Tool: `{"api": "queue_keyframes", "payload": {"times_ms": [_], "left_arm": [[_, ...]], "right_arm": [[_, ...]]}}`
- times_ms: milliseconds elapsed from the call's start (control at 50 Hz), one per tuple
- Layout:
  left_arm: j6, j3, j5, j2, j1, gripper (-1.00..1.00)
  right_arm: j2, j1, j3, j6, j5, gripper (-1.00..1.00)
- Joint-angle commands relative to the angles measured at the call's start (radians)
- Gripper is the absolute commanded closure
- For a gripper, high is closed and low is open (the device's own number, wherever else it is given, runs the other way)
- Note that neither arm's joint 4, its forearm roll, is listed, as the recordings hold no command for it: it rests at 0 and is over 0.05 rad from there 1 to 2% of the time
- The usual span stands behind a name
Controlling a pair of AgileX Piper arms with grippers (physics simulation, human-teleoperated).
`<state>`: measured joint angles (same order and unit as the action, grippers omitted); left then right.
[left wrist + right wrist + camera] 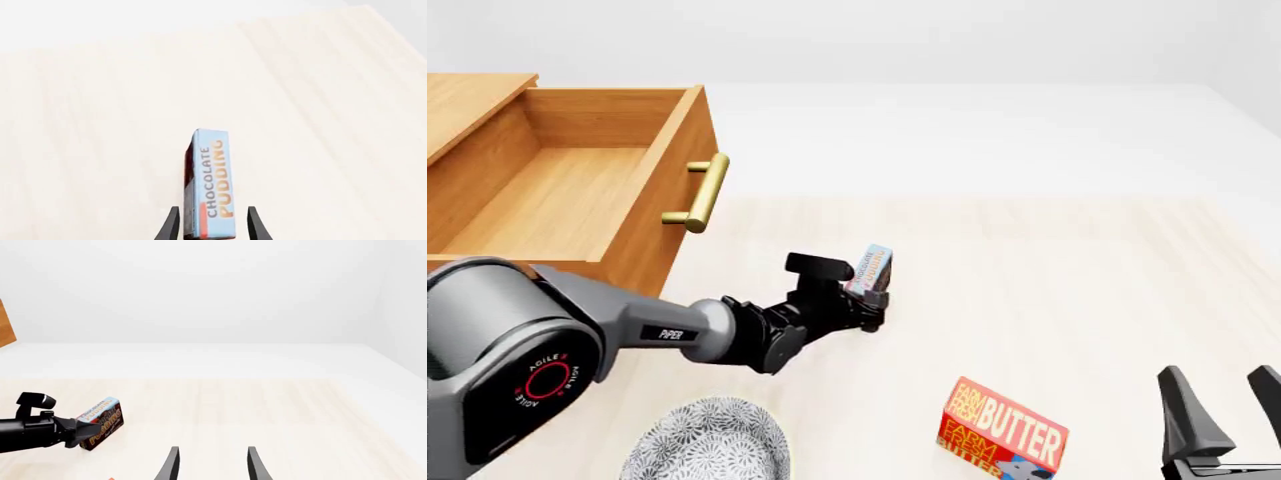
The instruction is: Put the chocolate pudding in the top drawer of the cabinet and close it.
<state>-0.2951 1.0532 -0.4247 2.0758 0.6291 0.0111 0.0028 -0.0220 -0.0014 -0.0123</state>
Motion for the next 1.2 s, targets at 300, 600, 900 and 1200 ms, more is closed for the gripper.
{"api": "queue_keyframes", "payload": {"times_ms": [300,600,900,1200], "left_arm": [[0.023,-0.001,-0.007,-0.007,-0.003,1.00],[0.063,-0.047,0.002,-0.097,-0.005,1.00],[0.095,-0.101,0.019,-0.227,0.017,1.00],[0.118,-0.151,0.050,-0.353,0.032,1.00]], "right_arm": [[-0.004,0.000,-0.002,0.000,-0.006,-1.00],[0.002,0.000,0.000,0.000,0.002,-1.00],[0.003,0.000,0.000,0.000,0.003,-1.00],[0.003,0.000,0.000,0.000,0.003,-1.00]]}}
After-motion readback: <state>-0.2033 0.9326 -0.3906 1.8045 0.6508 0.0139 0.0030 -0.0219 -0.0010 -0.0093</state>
